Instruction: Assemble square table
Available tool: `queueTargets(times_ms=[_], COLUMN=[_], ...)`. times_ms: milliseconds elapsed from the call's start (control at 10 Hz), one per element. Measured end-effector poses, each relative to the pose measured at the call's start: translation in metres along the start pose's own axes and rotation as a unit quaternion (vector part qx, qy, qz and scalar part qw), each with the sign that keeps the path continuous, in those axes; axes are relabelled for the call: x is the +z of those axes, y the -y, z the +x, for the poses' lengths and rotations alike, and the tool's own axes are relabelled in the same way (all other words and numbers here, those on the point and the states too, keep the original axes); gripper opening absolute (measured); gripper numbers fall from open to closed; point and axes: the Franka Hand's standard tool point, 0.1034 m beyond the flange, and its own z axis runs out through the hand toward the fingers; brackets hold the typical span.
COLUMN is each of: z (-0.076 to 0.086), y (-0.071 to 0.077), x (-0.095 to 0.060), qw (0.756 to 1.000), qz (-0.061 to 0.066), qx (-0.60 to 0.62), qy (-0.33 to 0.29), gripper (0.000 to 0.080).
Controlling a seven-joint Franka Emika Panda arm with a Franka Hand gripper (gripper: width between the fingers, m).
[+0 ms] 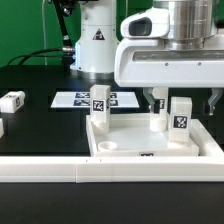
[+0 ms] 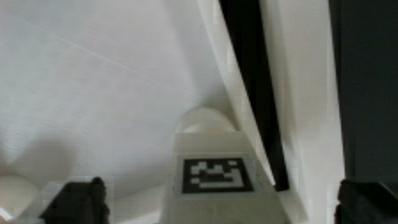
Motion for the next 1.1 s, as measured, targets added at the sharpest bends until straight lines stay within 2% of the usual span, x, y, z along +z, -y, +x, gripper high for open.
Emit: queueTargets(times_ms=[100, 200, 400, 900, 1100], z=[0.0004, 0.0004, 0.0004, 0.0003, 0.0002], y=[-0.0002, -0.0002, -0.0003, -0.0001, 0.0007], x=[-0.0001, -0.0001, -0.0002, -0.0001, 0.0004], qw=[1.000, 1.000, 1.000, 1.000, 0.995], qz=[0.000, 0.000, 0.000, 0.001, 0.005], qx=[0.000, 0.000, 0.000, 0.019, 0.098], qy=[-0.001, -0.001, -0.001, 0.000, -0.002], gripper=[0.0589, 0.0589, 0.0286, 0.0288, 0.0288])
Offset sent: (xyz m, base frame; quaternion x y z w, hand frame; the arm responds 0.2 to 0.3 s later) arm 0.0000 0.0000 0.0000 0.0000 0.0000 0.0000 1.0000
